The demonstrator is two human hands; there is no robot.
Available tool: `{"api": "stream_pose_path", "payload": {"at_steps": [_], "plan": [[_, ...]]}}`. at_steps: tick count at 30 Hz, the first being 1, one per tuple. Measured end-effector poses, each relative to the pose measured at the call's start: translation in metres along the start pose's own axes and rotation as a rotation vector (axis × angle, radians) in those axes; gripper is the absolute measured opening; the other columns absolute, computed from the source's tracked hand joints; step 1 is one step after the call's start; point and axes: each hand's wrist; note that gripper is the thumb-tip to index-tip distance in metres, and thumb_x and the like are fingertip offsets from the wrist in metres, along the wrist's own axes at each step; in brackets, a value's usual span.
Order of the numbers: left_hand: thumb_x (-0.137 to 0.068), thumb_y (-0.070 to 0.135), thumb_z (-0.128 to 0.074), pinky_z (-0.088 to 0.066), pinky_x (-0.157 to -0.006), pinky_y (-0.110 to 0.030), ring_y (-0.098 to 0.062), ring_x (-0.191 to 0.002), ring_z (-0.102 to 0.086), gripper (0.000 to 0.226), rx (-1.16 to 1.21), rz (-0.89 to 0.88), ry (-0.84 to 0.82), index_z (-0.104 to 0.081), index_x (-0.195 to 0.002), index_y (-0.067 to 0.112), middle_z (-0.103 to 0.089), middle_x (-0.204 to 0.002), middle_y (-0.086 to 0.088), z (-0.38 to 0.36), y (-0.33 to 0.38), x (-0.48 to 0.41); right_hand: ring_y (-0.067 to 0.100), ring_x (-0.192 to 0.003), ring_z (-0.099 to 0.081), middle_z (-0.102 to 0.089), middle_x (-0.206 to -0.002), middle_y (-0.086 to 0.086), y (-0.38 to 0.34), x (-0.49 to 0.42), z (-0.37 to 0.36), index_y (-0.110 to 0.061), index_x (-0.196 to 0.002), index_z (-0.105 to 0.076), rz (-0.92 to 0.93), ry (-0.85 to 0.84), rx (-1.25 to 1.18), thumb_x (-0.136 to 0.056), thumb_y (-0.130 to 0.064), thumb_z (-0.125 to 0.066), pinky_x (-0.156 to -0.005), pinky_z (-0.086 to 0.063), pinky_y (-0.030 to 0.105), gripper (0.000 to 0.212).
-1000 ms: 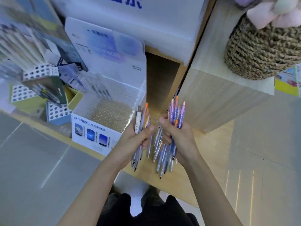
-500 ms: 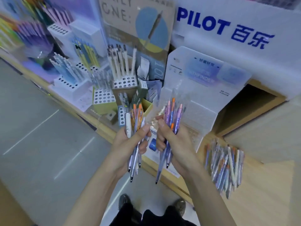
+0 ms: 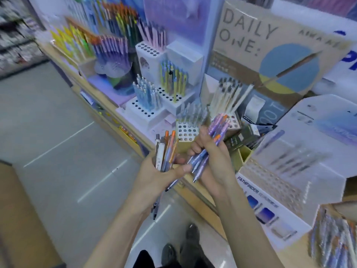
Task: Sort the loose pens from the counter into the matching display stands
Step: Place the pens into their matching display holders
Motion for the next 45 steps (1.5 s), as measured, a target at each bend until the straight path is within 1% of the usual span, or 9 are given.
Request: {"api": "stream_pose_path", "payload": {"at_steps": [4,8,15,23,29,34,37,41,45], "plan": [[-0.051,0.022,-0.083,-0.051,-0.065,-0.016,-0.009,-0.073,-0.069,0.043,-0.031,-0.014,0.060,-0.067,-0.090,0.013,-0.074,-0.078,0.000,0.030,0.011,-0.021,0.007,-0.044,-0.039,-0.036,-0.052,-0.005,0.024,-0.032,-0.024,-0.017,-0.063,-0.054,0.001,0.029,0.013,-0.077,-0.023,-0.063,-0.043,-0.040,0.019,0.018],[-0.066,-0.002,-0.080,-0.045,-0.053,-0.008,0.002,-0.055,-0.062,0.034,-0.068,-0.079,0.098,-0.059,-0.084,0.017,-0.068,-0.061,0.011,0.058,0.026,-0.051,0.006,-0.043,-0.034,-0.031,-0.050,-0.007,0.044,-0.076,-0.051,-0.017,-0.070,-0.041,-0.059,0.053,0.016,-0.077,-0.025,-0.062,-0.042,-0.036,0.018,0.024],[-0.066,0.002,-0.080,-0.044,-0.050,-0.009,0.002,-0.053,-0.061,0.031,-0.097,-0.171,0.214,-0.059,-0.079,0.021,-0.066,-0.058,0.010,0.110,0.068,-0.128,0.005,-0.043,-0.034,-0.032,-0.052,-0.007,0.062,-0.164,-0.117,-0.014,-0.084,-0.046,-0.149,-0.029,-0.054,-0.066,-0.034,-0.067,-0.041,-0.036,0.016,0.034],[-0.060,0.011,-0.083,-0.046,-0.052,-0.010,0.002,-0.052,-0.059,0.031,0.019,-0.177,0.197,-0.057,-0.076,0.018,-0.062,-0.057,0.015,0.155,0.095,-0.206,0.010,-0.058,-0.063,-0.064,-0.067,0.000,0.076,-0.239,-0.157,-0.014,-0.083,-0.072,-0.167,-0.106,-0.185,-0.075,-0.042,-0.061,-0.055,-0.053,0.021,0.031],[-0.053,0.021,-0.079,-0.041,-0.044,-0.014,-0.002,-0.044,-0.052,0.045,0.051,-0.102,0.190,-0.055,-0.086,0.002,-0.061,-0.054,0.008,0.196,0.095,-0.259,0.026,-0.088,-0.070,-0.072,-0.094,0.011,0.095,-0.283,-0.175,-0.017,-0.089,-0.075,-0.141,-0.045,0.240,-0.079,-0.037,-0.063,-0.081,-0.055,0.044,0.025],[-0.063,0.008,-0.079,-0.043,-0.045,-0.011,-0.001,-0.048,-0.059,0.025,-0.006,-0.089,0.023,-0.063,-0.069,0.026,-0.065,-0.057,0.010,0.240,0.101,-0.311,0.022,-0.056,-0.039,-0.036,-0.061,0.006,0.115,-0.316,-0.199,0.011,-0.093,-0.055,0.008,0.019,0.433,-0.075,-0.032,-0.072,-0.060,-0.053,0.042,0.050],[-0.056,0.018,-0.081,-0.044,-0.046,-0.014,-0.002,-0.049,-0.059,0.034,-0.056,-0.042,-0.026,-0.059,-0.082,0.021,-0.067,-0.061,0.008,0.272,0.107,-0.343,0.012,-0.044,-0.031,-0.036,-0.050,-0.005,0.127,-0.331,-0.209,-0.008,-0.070,-0.056,0.159,0.131,0.565,-0.073,-0.030,-0.073,-0.044,-0.032,0.024,0.028],[-0.074,0.008,-0.077,-0.041,-0.045,-0.011,0.001,-0.044,-0.054,0.019,-0.149,-0.027,-0.121,-0.062,-0.085,0.014,-0.064,-0.054,0.012,0.302,0.113,-0.383,0.013,-0.045,-0.039,-0.050,-0.056,0.009,0.149,-0.350,-0.227,-0.024,-0.059,-0.066,0.276,0.385,0.690,-0.083,-0.023,-0.072,-0.050,-0.034,0.029,0.024],[-0.081,0.018,-0.072,-0.039,-0.045,-0.011,0.000,-0.042,-0.047,0.017,-0.132,-0.024,-0.127,-0.063,-0.076,0.031,-0.052,-0.047,0.015,0.326,0.114,-0.412,0.016,-0.050,-0.039,-0.047,-0.052,0.007,0.166,-0.358,-0.234,-0.018,-0.059,-0.055,0.520,0.613,0.968,-0.082,-0.043,-0.066,-0.052,-0.035,0.031,0.035]]}}
Point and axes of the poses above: each hand's wrist, its own x-axis away from the middle knuckle, its own z-axis out of the back of the hand, y = z × x
